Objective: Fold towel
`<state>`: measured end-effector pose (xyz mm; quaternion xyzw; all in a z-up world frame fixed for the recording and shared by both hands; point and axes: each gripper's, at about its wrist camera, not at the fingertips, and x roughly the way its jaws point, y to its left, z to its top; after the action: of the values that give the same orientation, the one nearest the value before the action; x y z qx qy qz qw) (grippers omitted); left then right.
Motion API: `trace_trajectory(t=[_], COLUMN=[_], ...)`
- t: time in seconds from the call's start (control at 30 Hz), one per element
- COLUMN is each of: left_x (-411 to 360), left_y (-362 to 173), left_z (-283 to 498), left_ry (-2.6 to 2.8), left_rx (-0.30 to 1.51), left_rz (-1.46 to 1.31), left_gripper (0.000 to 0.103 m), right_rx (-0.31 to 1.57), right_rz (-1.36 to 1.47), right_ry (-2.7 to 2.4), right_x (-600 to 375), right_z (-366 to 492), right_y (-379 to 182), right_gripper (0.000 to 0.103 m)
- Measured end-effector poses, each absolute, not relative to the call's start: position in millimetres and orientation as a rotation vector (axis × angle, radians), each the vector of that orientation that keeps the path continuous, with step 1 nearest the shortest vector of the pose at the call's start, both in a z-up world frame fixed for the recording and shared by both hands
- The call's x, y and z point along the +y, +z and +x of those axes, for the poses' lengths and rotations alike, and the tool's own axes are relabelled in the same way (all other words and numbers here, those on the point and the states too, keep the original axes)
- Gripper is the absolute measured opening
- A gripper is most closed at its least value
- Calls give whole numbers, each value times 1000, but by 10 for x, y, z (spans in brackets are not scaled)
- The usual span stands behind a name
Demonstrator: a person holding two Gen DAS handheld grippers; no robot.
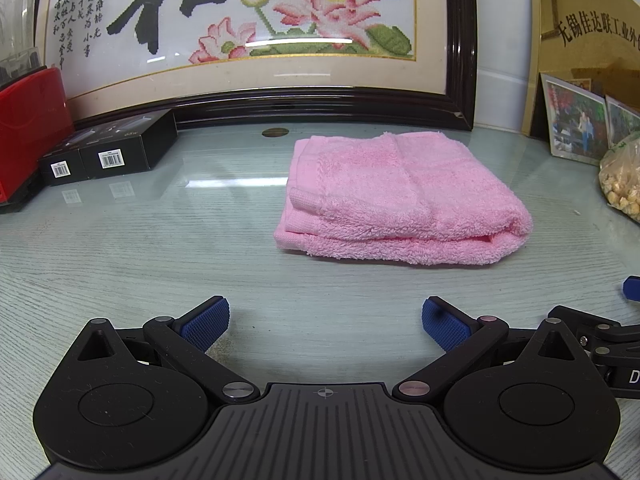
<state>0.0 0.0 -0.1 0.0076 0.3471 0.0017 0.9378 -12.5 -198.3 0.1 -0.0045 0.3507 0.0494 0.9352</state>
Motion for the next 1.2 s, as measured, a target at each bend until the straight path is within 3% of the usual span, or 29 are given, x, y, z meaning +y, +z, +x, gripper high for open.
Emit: trace_trajectory(t=[1.2], left_x=[10], left_y=[13], left_z=[-53], left_ry=[24], left_rx=[679], left_rz=[27], left_gripper=[103], right_rx=[717], right_rz=[-9], right_ry=[101], right_x=[-1980], right_z=[-129], right_y=[2], right_gripper=[103])
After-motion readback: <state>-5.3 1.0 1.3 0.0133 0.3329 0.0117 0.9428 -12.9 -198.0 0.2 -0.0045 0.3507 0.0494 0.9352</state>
